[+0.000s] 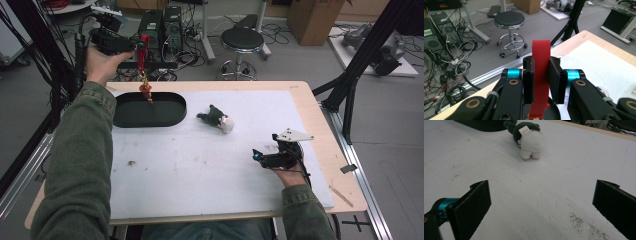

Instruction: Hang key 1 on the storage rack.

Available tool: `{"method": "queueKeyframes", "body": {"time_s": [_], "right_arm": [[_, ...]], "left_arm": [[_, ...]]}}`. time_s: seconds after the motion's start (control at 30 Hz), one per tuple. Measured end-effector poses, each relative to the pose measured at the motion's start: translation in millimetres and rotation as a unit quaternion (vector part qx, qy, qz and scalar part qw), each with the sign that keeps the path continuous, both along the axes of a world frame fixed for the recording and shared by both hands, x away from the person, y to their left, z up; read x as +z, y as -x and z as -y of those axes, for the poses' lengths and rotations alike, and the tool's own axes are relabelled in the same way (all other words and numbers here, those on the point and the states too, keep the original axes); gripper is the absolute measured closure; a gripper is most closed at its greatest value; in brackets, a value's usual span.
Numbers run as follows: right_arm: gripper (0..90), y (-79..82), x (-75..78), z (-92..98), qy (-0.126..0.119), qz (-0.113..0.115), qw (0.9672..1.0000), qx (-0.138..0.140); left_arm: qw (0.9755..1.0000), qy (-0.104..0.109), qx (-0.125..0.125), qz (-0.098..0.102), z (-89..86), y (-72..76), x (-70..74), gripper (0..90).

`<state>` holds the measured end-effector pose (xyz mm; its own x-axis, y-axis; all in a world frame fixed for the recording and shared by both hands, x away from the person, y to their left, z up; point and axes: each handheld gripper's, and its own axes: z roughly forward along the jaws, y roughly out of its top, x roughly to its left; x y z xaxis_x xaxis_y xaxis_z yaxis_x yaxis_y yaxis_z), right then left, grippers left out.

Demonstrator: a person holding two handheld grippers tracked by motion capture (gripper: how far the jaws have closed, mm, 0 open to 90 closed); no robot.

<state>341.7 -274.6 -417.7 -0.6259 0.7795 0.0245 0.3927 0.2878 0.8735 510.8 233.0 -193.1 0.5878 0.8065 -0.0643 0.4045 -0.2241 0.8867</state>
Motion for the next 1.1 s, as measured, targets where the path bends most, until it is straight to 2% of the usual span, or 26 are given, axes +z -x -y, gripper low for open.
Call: {"method": "queueKeyframes", "body": {"time_s": [0.07,0.1,0.13,0.2,0.33,0.43,0.6,0.67,0.7,0.8,0.97,1.0,1.07,1.1], "right_arm": [[0.8,-0.2,-0.1,0.3,0.001,0.0,1.0,0.001],[0.8,-0.3,-0.1,0.4,0.001,0.001,1.0,0.001],[0.8,-0.2,-0.2,0.4,0.002,0.0,1.0,0.001],[0.8,-0.3,-0.5,0.5,0.003,0.002,1.0,0.001],[0.8,0.2,-1.5,0.6,0.003,-0.003,1.0,-0.001],[0.8,-0.2,-2.9,0.1,0.011,-0.001,0.9999,0.003],[0.8,0.7,-3.6,-1.7,0.016,-0.005,0.9998,0.005],[0.8,0.7,-3.7,-2.0,0.017,-0.004,0.9998,0.005],[0.8,0.8,-3.5,-1.8,0.016,-0.005,0.9998,0.004],[0.8,0.8,-3.5,-1.0,0.015,-0.003,0.9999,0.002],[0.8,1.2,-3.5,-0.5,0.016,-0.003,0.9999,0.003],[0.8,1.3,-3.4,-0.1,0.016,-0.003,0.9999,0.003],[0.8,1.0,-3.5,0.6,0.016,-0.001,0.9999,0.002],[0.8,1.2,-3.3,0.6,0.015,-0.001,0.9999,0.002]], "left_arm": [[1.0,0.0,0.003,-0.003,2.4,-5.7,-3.7,75.6],[0.9999,-0.008,0.005,-0.005,3.6,-8.7,-5.8,75.6],[0.9995,-0.028,0.014,-0.009,8.2,-14.6,-11.1,75.6],[0.9994,-0.03,0.014,-0.011,9.3,-17.3,-13.2,75.6],[0.9998,-0.006,0.016,-0.011,12.2,-25.8,-18.5,75.6],[0.9996,-0.02,0.015,-0.011,19.2,-31.1,-19.4,75.6],[0.9998,-0.012,0.016,-0.004,25.4,-35.5,-20.0,75.5],[0.9995,-0.025,0.015,-0.014,28.7,-40.6,-19.9,75.5],[0.9984,-0.049,0.02,-0.021,29.9,-45.2,-19.6,75.4],[0.9988,-0.032,0.026,-0.025,26.0,-49.1,-18.3,75.2],[0.9981,-0.03,0.042,-0.035,17.7,-51.8,-17.4,74.7],[0.9982,-0.02,0.044,-0.035,14.1,-50.8,-17.7,74.6],[0.9983,-0.015,0.044,-0.036,11.6,-49.6,-17.4,72.6],[0.9984,-0.002,0.046,-0.032,8.9,-48.1,-17.0,69.6]]}}
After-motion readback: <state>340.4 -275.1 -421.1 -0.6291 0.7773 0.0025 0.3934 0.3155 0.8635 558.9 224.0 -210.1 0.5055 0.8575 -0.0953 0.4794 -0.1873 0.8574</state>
